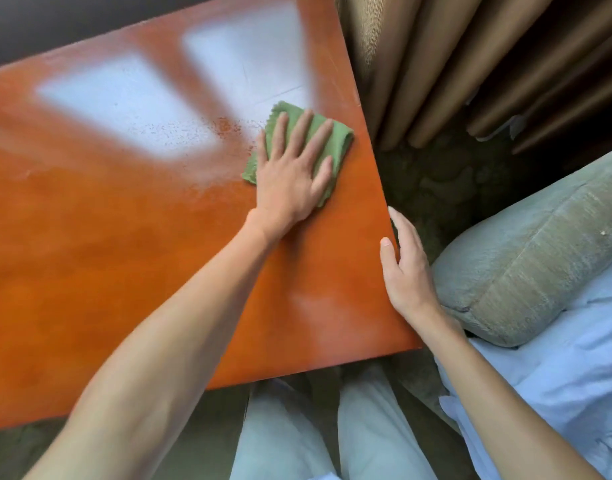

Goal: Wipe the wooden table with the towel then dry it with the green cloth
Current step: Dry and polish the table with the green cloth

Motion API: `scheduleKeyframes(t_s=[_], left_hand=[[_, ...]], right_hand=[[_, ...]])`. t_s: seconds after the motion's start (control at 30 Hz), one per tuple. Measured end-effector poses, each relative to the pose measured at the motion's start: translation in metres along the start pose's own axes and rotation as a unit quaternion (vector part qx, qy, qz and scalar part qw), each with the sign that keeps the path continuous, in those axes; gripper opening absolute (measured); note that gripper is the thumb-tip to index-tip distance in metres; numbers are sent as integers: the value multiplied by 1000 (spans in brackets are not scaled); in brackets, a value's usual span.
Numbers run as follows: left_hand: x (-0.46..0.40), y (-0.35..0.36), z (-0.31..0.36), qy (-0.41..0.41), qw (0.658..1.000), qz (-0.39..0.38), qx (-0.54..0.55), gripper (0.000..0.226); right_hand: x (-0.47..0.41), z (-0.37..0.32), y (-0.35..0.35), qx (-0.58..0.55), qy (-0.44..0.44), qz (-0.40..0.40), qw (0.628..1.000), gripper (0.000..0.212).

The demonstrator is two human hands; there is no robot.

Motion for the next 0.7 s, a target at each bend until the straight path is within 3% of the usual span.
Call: scheduleKeyframes(t_s=[0.13,0.27,0.33,0.47,0.7], left_hand=[[49,-17,-86,-150,989,-1,-4,59],[140,-18,-85,-217,976,15,-6,59],[172,-12,-59,-206,978,10,-16,58],[184,8,6,-105,994,-15,-1,61],[53,11,17,3,1000,6,27,57]], right_hand=[[-5,-14,6,86,-56,41,994,53],[-24,-49,19,162,-100,94,977,54],[-39,-70,32,204,-99,117,967,55],[-54,-90,51,277,-62,185,941,52],[-57,-85,54,274,-54,226,933,50]])
Point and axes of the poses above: each hand's wrist, its own x-axis away from the middle knuckle, its own y-axis out of the palm, z = x × y, the point moved 3 cm from there along -x, towards the middle knuckle, and after that the axes turned 15 degrees about y, right-handed, at the moved point
